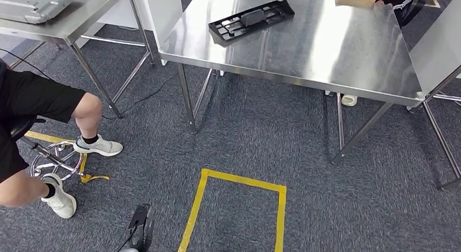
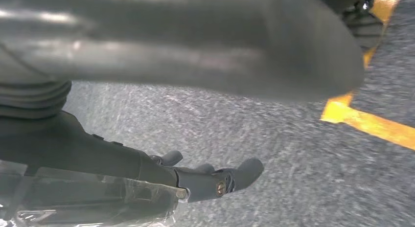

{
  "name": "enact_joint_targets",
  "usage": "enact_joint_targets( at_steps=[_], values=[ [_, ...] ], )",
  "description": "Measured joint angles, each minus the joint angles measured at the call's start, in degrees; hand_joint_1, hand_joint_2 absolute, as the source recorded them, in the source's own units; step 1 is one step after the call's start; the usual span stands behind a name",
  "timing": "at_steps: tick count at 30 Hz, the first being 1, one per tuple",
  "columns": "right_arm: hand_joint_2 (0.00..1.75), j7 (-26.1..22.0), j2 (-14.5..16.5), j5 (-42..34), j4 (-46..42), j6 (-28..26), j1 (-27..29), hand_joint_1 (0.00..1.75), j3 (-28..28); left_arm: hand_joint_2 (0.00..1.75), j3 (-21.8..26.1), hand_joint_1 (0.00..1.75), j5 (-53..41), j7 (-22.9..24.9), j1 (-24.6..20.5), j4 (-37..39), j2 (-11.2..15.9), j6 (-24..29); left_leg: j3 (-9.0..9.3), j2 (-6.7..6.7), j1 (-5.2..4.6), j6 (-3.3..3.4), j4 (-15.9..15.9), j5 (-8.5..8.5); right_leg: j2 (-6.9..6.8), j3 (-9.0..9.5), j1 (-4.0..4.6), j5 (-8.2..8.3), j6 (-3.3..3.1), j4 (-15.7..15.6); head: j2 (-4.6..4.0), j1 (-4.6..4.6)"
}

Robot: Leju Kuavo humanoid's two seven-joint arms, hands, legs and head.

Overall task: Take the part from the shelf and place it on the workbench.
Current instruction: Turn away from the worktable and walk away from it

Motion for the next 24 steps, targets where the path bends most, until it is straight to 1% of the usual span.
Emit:
enact_joint_targets(
  at_steps=[1, 2, 3, 4, 5, 6, 7, 8, 9, 10, 11, 12, 13, 14, 15, 16, 17, 18, 19, 20, 21, 22, 23, 24],
  values=[
    [0.0, 0.1, 0.0, 0.1, 0.1, -0.3, -0.1, 0.0, 0.2, 0.0, 0.0, 0.0, -0.2, 0.1, 0.0, 0.0, -0.2, 0.0, -0.79, 0.12, -0.05, -0.04, 0.1, 0.55, 0.0, 0.35, -0.02, -0.2, 0.44, 1.7, 0.0, 0.01],
    [0.0, 0.2, 0.0, 0.2, 0.1, -0.6, -0.1, 0.0, 0.4, 0.0, 0.0, 0.0, -0.4, 0.2, -0.1, 0.0, -0.3, 0.0, -1.62, 0.21, -0.05, -0.11, 0.3, 1.09, -0.01, 1.56, -0.05, 0.56, 1.07, 1.5, 0.0, 0.03],
    [0.0, 0.3, 0.0, 0.2, 0.1, -0.8, -0.1, 0.0, 0.4, 0.0, -0.1, 0.0, -0.7, 0.4, -0.1, 0.0, -0.5, 0.0, -2.43, 0.26, -0.04, -0.27, 0.4, 1.63, -0.01, 3.77, -0.09, 1.9, 1.7, -0.9, 0.0, 0.02],
    [0.0, 0.3, 0.0, 0.2, 0.1, -1.0, -0.2, 0.0, 0.5, 0.0, -0.2, 0.0, -1.0, 0.5, -0.2, 0.0, -0.6, -0.1, -3.13, 0.27, -0.04, -0.49, 0.5, 2.14, -0.01, 6.69, -0.13, 2.84, 2.04, -4.8, 0.0, 0.03],
    [0.44, 0.3, 0.0, 0.3, 0.1, -1.1, -0.2, 0.0, 0.6, 0.0, -0.3, 0.0, -1.3, 0.6, -0.4, 0.0, -0.7, -0.2, -3.73, 0.28, -0.1, -0.81, 0.7, 2.62, 0.0, 9.99, 0.0, 2.96, 1.95, -9.5, 0.0, 0.01],
    [0.87, 0.3, 0.0, 0.5, 0.2, -1.3, -0.3, 0.0, 0.7, 0.0, -0.4, 0.0, -1.6, 0.5, -0.5, 0.0, -0.8, -0.3, -4.11, 0.29, -0.17, -1.17, 0.7, 3.14, 0.04, 12.47, 0.18, 2.58, 1.5, -13.4, 0.0, -0.08],
    [1.31, 0.3, 0.0, 0.8, 0.2, -1.5, -0.3, 0.0, 0.9, 0.0, -0.5, 0.0, -1.8, 0.4, -0.7, 0.0, -0.8, -0.4, -4.31, 0.26, -0.24, -1.52, 0.7, 3.61, 0.08, 13.92, 0.43, 1.91, 0.86, -16.0, 0.0, -0.15],
    [1.75, 0.5, 0.1, 1.2, 0.3, -1.9, -0.3, 0.0, 1.2, 0.0, -0.6, 0.0, -2.0, 0.3, -0.9, 0.0, -0.9, -0.4, -4.41, 0.23, -0.27, -1.85, 0.6, 4.08, 0.08, 14.42, 0.73, 1.54, 0.23, -17.2, 0.0, -0.24],
    [1.75, 0.7, 0.1, 1.8, 0.4, -2.5, -0.2, 0.0, 1.5, 0.0, -0.6, 0.0, -2.1, 0.3, -1.0, 0.0, -0.9, -0.4, -4.51, 0.12, -0.19, -2.18, 0.6, 4.4, 0.0, 14.01, 0.59, 1.76, -0.41, -17.2, 0.0, -0.33],
    [1.75, 1.0, 0.2, 2.3, 0.5, -3.0, -0.1, 0.0, 1.8, 0.0, -0.6, 0.0, -2.2, 0.3, -1.1, 0.0, -0.9, -0.4, -4.75, -0.01, -0.07, -2.52, 0.9, 4.06, -0.2, 13.69, 0.43, 2.11, -1.02, -17.2, 0.0, -0.37],
    [1.75, 1.2, 0.2, 2.8, 0.6, -3.5, 0.0, 0.0, 2.2, 0.0, -0.6, 0.0, -2.2, 0.2, -1.0, 0.1, -0.9, -0.4, -5.19, -0.1, 0.07, -2.84, 1.8, 2.8, -0.47, 13.37, 0.22, 2.52, -1.71, -17.2, 0.0, -0.48],
    [1.75, 1.4, 0.3, 3.1, 0.7, -3.9, 0.0, 0.0, 2.5, 0.0, -0.6, 0.0, -2.2, 0.2, -1.0, 0.1, -0.9, -0.4, -5.93, -0.2, 0.2, -3.15, 3.8, 0.58, -0.8, 12.99, -0.01, 2.96, -2.38, -17.3, 0.0, -0.56],
    [1.75, 1.6, 0.3, 3.3, 0.8, -4.1, 0.0, 0.0, 2.8, 0.0, -0.6, 0.0, -2.2, 0.1, -1.0, 0.1, -0.9, -0.4, -6.88, -0.23, 0.28, -3.42, 6.8, -2.16, -1.13, 12.6, 0.07, 3.33, -2.85, -17.2, 0.0, -0.65],
    [1.75, 1.7, 0.3, 3.5, 0.8, -4.2, 0.1, 0.0, 3.0, 0.0, -0.6, 0.0, -2.2, 0.0, -0.9, 0.1, -0.9, -0.4, -7.92, -0.25, 0.35, -3.64, 10.4, -4.58, -1.48, 12.21, 0.15, 3.67, -3.17, -17.2, 0.0, -0.69],
    [1.75, 1.8, 0.3, 3.7, 0.9, -4.2, 0.1, 0.0, 3.2, 0.0, -0.6, 0.0, -2.2, -0.1, -0.9, 0.1, -0.9, -0.4, -8.75, -0.26, 0.4, -3.84, 13.8, -5.97, -1.87, 11.81, 0.24, 3.96, -3.26, -17.1, 0.0, -0.7],
    [1.75, 2.0, 0.4, 3.8, 0.9, -4.2, 0.2, 0.0, 3.4, 0.0, -0.6, 0.0, -2.2, -0.1, -0.8, 0.2, -0.9, -0.4, -9.01, -0.24, 0.44, -3.97, 16.0, -6.07, -2.28, 11.5, 0.3, 4.2, -3.24, -17.0, 0.0, -0.7],
    [1.75, 2.1, 0.4, 3.9, 0.9, -4.2, 0.3, 0.0, 3.6, 0.0, -0.6, 0.0, -2.2, -0.1, -0.7, 0.2, -0.9, -0.4, -8.36, -0.17, 0.49, -4.04, 16.3, -5.14, -2.72, 11.18, 0.33, 4.36, -3.17, -16.8, 0.0, -0.71],
    [1.75, 2.1, 0.5, 4.0, 0.9, -4.2, 0.3, 0.0, 3.7, 0.0, -0.6, 0.0, -2.2, -0.1, -0.6, 0.2, -0.9, -0.4, -6.64, 0.12, 0.52, -4.01, 14.5, -3.64, -3.15, 10.9, 0.33, 4.45, -3.1, -16.5, 0.0, -0.73],
    [1.75, 2.2, 0.5, 4.0, 1.0, -4.2, 0.4, 0.0, 3.9, 0.0, -0.6, 0.0, -2.2, -0.1, -0.7, 0.2, -0.9, -0.4, -4.16, 0.93, 0.54, -3.87, 11.0, -2.24, -3.57, 10.68, 0.34, 4.5, -3.07, -16.1, 0.0, -0.74],
    [1.75, 2.2, 0.5, 4.0, 1.0, -4.0, 0.4, 0.0, 4.0, 0.0, -0.6, 0.0, -2.2, -0.1, -0.7, 0.2, -0.9, -0.4, -1.67, 2.17, 0.35, -3.67, 7.3, -1.52, -3.99, 10.35, 0.5, 4.47, -2.95, -15.8, 0.0, -0.77],
    [1.75, 2.2, 0.5, 4.0, 1.0, -3.8, 0.3, 0.0, 4.2, 0.0, -0.6, 0.0, -2.2, -0.1, -0.9, 0.2, -0.9, -0.4, 0.11, 3.27, 0.12, -3.35, 4.4, -1.24, -4.44, 10.13, 0.67, 4.48, -2.72, -15.5, 0.0, -0.75],
    [1.75, 2.2, 0.6, 4.1, 1.0, -3.5, 0.3, 0.0, 4.3, 0.0, -0.6, 0.0, -2.2, -0.1, -1.0, 0.2, -0.9, -0.4, 1.02, 3.96, -0.14, -3.03, 2.6, -1.38, -4.95, 9.96, 0.87, 4.5, -2.47, -15.3, 0.0, -0.73],
    [1.75, 2.3, 0.6, 4.1, 1.0, -3.2, 0.3, 0.0, 4.4, 0.0, -0.6, 0.0, -2.2, -0.1, -1.0, 0.2, -0.9, -0.4, 1.11, 3.95, -0.42, -2.66, 1.9, -1.65, -5.53, 9.81, 1.03, 4.59, -2.15, -15.2, 0.0, -0.73],
    [1.75, 2.4, 0.6, 4.2, 1.1, -3.0, 0.3, 0.0, 4.5, 0.0, -0.6, 0.0, -2.2, -0.1, -1.1, 0.2, -0.8, -0.4, 0.91, 3.31, -0.44, -2.15, 1.5, -1.51, -6.16, 9.78, 1.13, 4.71, -1.84, -15.2, 0.0, -0.68]
  ],
)
